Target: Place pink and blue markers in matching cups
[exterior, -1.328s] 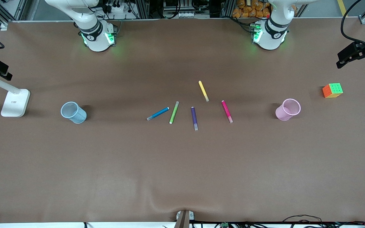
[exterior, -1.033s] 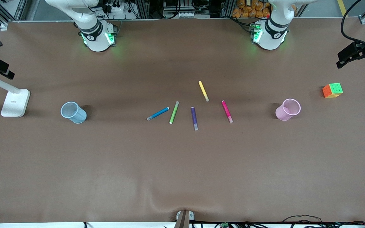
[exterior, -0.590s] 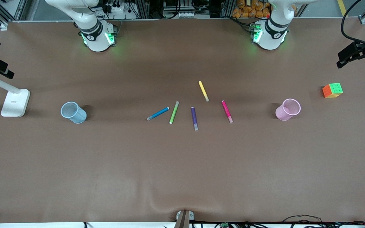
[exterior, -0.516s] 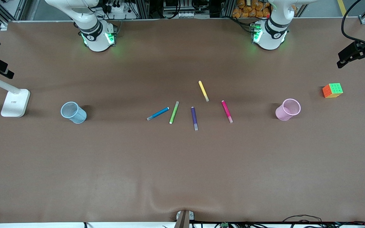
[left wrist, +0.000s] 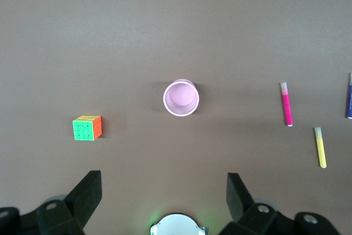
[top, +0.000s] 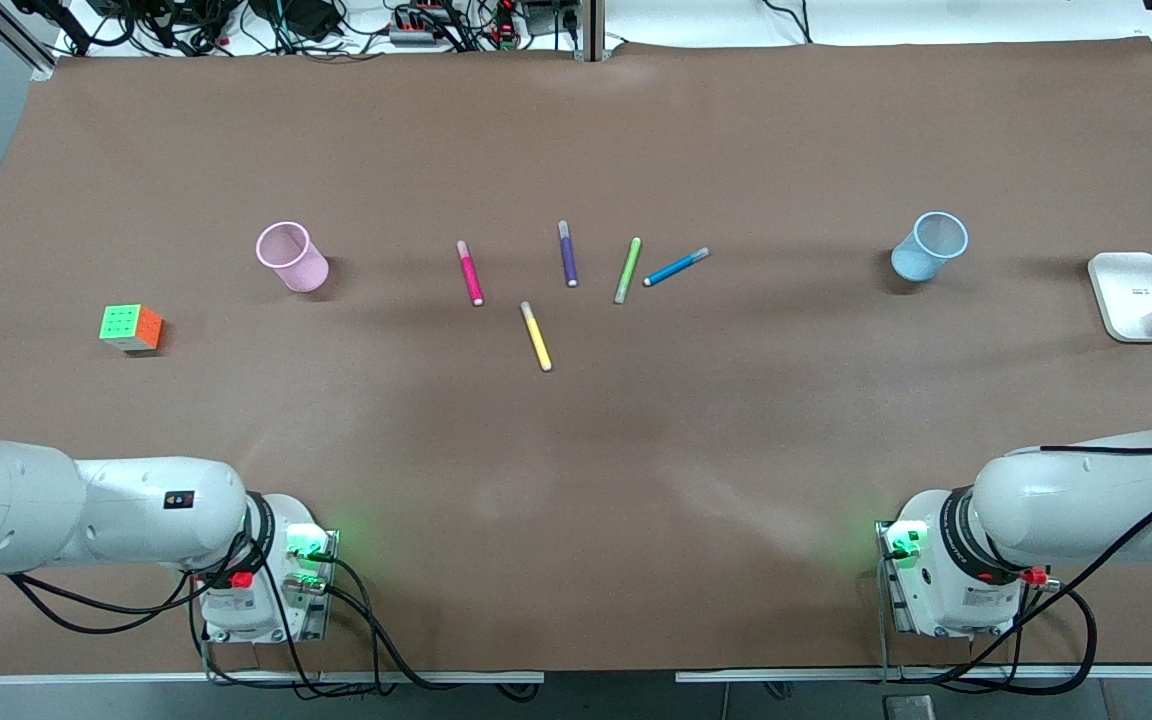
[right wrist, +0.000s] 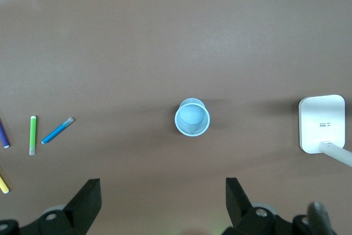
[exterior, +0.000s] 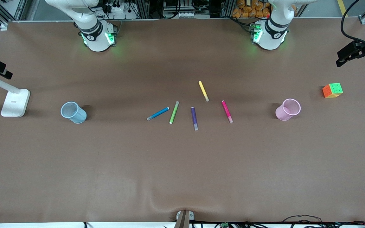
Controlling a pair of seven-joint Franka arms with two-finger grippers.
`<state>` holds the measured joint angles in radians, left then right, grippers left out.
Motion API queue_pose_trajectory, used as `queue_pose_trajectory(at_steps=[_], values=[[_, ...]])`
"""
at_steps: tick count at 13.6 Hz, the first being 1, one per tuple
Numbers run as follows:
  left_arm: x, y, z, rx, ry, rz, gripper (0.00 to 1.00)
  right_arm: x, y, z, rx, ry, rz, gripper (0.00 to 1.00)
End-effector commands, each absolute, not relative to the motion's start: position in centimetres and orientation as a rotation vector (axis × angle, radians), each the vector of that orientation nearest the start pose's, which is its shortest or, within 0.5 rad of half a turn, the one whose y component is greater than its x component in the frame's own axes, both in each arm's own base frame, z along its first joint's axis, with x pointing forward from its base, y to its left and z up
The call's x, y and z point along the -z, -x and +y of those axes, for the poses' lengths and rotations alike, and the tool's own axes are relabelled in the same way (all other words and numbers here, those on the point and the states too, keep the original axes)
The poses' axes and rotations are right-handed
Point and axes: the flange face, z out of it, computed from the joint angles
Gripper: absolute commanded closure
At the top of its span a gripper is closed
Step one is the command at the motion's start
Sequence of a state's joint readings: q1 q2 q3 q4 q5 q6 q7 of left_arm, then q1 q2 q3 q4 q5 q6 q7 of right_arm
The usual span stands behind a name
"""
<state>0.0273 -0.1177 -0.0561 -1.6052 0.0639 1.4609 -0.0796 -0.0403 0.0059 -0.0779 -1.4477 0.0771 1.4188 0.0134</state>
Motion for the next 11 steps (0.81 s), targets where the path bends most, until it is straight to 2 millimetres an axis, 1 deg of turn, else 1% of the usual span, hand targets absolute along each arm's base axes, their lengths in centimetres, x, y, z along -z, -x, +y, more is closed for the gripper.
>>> queue_pose_trajectory(at_steps=[1, 8, 10, 11], values=[[-66.3, -50.7, -1.2, -0.061, 3.102, -0.096, 0.00, -66.4, -54.4, -5.7, -0.046, 3.043, 0.191, 0.00], [-66.1, -50.4, -1.3, -0.090, 3.101, -0.106, 0.00, -65.9, -54.6, -5.9, -0.060, 3.045, 0.197, 0.00], [-65.9, -50.4, -1.3, -0.097, 3.101, -0.106, 0.00, -63.1, -56.4, -6.0, -0.133, 3.051, 0.193, 0.00], [-65.9, -50.4, -1.3, -0.097, 3.102, -0.106, 0.00, -62.9, -56.6, -6.3, -0.139, 3.057, 0.204, 0.00]])
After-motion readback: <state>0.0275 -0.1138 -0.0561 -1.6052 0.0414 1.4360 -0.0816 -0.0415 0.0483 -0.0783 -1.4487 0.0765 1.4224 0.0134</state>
